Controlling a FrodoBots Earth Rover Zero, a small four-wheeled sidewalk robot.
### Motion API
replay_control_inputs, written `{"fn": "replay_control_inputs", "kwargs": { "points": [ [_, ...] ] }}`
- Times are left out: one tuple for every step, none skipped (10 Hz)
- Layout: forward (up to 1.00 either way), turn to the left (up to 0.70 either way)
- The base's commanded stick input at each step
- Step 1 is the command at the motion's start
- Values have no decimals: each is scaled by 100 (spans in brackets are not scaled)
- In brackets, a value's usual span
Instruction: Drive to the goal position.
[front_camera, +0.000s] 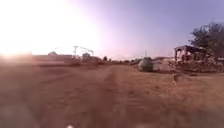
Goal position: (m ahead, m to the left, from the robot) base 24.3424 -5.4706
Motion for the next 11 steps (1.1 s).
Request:
{"fn": "replay_control_inputs", "kwargs": {
  "points": [
    [69, 0],
    [69, 0],
    [69, 0],
    [69, 0],
    [69, 0],
    [69, 0],
    [69, 0],
    [69, 0],
    [69, 0],
    [69, 0],
    [69, 0]
  ]
}}
